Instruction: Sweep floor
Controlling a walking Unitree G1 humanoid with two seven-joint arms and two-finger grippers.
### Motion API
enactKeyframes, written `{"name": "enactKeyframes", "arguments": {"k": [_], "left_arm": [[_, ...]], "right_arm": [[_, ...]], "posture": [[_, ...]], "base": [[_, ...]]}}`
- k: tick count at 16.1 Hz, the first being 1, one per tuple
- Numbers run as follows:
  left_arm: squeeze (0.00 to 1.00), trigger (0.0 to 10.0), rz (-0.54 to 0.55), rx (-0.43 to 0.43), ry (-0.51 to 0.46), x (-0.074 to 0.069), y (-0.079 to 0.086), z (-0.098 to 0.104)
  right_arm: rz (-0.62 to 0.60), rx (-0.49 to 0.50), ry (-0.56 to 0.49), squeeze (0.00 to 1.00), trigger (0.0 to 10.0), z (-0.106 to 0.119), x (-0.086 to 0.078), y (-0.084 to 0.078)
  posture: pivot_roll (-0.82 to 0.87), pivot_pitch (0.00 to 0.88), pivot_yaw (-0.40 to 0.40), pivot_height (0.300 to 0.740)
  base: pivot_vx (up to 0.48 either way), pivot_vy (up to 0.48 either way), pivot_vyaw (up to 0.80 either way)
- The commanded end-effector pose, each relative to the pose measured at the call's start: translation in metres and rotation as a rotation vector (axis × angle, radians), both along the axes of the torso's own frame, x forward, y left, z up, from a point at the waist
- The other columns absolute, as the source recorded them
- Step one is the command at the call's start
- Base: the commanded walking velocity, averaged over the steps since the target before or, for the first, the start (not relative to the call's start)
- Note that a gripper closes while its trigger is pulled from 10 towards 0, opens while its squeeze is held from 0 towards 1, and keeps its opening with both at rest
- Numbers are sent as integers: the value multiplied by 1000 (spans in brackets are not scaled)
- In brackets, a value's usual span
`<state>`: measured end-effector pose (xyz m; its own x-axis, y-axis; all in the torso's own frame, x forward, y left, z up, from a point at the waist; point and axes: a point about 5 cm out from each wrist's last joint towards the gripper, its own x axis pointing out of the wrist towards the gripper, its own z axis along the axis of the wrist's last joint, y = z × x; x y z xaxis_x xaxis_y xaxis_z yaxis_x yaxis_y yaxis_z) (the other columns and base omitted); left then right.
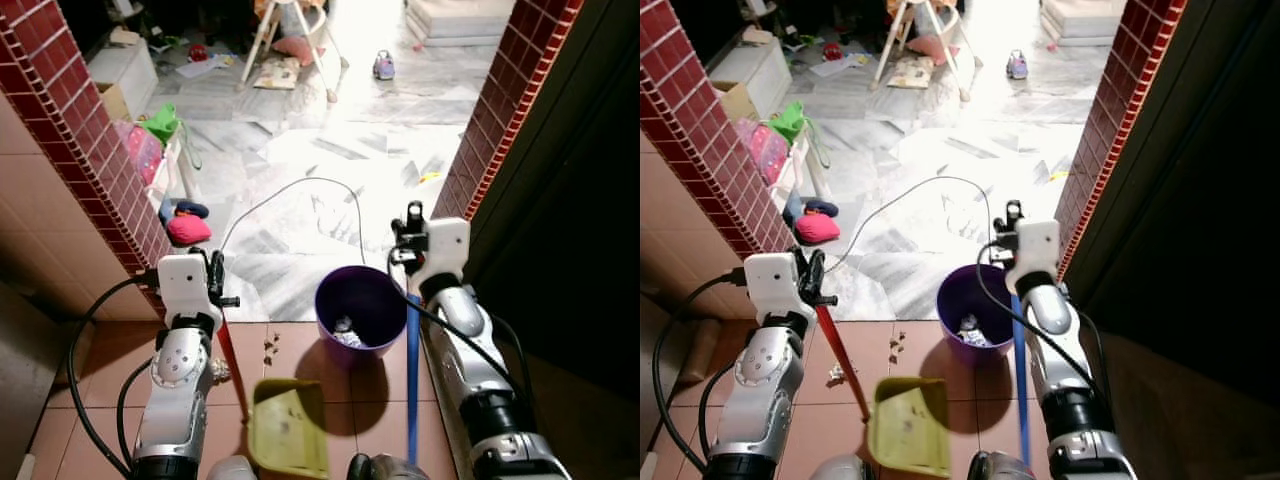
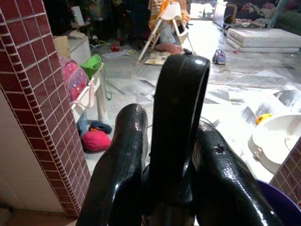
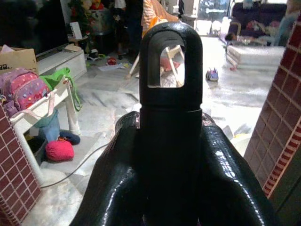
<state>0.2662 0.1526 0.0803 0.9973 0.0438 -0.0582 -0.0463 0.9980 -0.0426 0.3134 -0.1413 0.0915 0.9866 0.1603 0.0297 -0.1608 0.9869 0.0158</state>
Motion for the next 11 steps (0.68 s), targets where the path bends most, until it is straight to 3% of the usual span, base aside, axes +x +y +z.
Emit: {"name": "enactKeyframes", "arguments": {"k": [1,6,8,9,11], "left_arm": [[0,10000,31,-8,47,6,5,-8],[0,10000,-46,6,74,9,-2,-19],[0,10000,-23,-33,94,6,-4,-24],[0,10000,-23,-72,89,6,-5,-23],[0,10000,-22,-63,66,5,-6,-20]], "right_arm": [[-34,74,21,0,10000,-4,0,-5],[-24,14,-18,0,10000,3,5,-3],[25,50,-24,0,10000,5,5,2],[63,134,-30,0,10000,9,6,6],[85,84,-9,0,10000,7,5,11]], "posture": [[-51,0,15,740],[-55,0,28,740],[-56,0,31,740],[-53,0,31,740],[-55,0,34,740]], "base": [[0,0,0],[0,0,0],[0,0,0],[0,0,0],[0,0,0]]}}
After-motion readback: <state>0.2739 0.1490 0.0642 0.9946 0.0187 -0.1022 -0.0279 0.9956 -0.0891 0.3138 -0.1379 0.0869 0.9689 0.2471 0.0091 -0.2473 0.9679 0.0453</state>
